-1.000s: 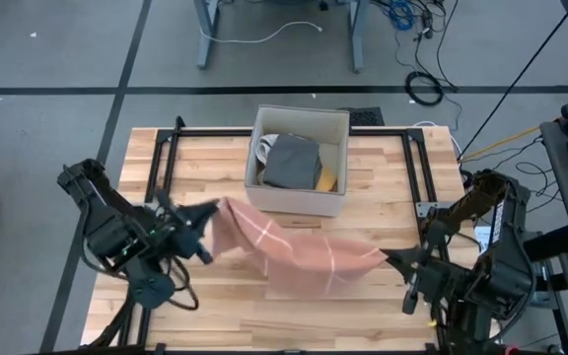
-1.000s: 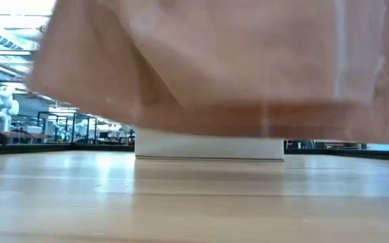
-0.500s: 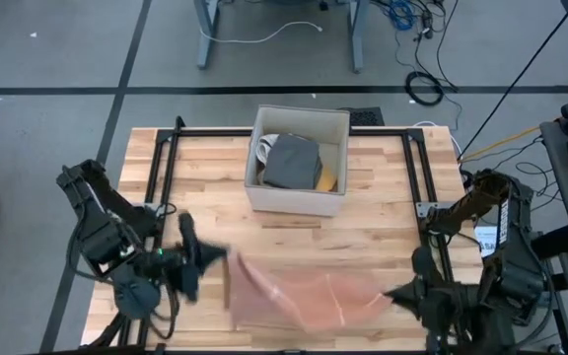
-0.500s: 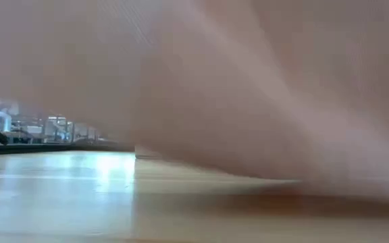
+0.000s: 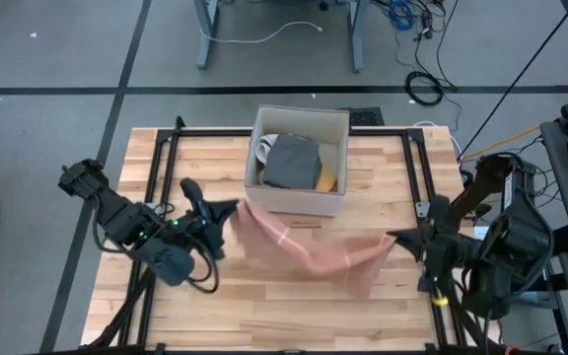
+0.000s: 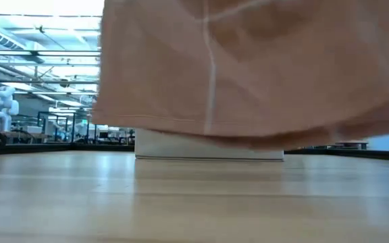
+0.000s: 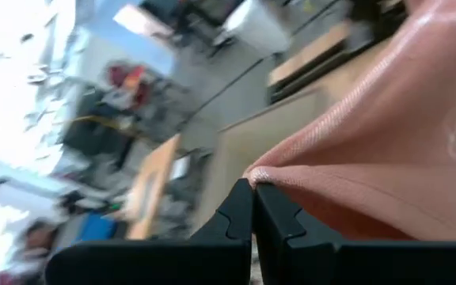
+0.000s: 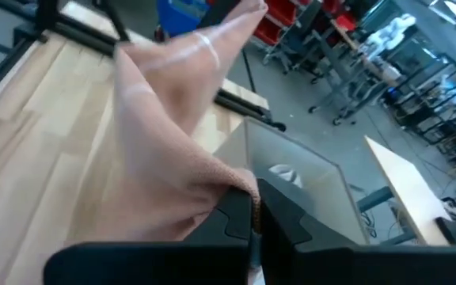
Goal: Fold towel
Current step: Fold the brown towel with white checkered lines
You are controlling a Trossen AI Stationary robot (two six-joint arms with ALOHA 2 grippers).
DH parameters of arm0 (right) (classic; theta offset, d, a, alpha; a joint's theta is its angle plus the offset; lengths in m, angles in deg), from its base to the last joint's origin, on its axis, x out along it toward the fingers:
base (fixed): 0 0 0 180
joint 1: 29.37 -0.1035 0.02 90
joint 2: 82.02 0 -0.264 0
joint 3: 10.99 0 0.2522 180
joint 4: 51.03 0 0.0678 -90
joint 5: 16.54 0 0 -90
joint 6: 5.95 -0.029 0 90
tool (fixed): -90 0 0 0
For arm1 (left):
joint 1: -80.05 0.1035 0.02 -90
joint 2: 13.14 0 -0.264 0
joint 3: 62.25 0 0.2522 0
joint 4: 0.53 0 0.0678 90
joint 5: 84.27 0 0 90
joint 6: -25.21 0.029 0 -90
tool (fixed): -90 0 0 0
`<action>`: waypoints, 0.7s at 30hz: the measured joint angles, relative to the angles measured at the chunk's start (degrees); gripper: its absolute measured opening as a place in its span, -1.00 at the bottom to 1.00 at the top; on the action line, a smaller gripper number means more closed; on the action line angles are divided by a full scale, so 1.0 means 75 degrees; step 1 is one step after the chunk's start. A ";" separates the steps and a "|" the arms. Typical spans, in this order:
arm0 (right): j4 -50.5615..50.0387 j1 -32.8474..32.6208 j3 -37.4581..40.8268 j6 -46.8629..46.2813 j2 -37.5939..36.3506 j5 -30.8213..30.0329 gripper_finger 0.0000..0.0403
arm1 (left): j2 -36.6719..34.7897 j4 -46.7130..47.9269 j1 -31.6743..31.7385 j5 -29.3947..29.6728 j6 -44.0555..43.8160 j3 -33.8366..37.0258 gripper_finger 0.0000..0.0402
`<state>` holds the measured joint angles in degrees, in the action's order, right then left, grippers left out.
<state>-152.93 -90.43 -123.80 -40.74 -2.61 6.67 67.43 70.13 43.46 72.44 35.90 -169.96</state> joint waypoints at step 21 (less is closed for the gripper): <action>0.5151 -0.0280 0.3279 -0.0614 0.0372 0.4821 -1.00 | 0.0773 -0.2223 -0.0390 -0.5651 -0.1772 0.2508 -1.00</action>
<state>-114.30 -92.53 -99.20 -45.35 0.18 42.82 73.23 53.46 40.54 30.06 22.60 -151.15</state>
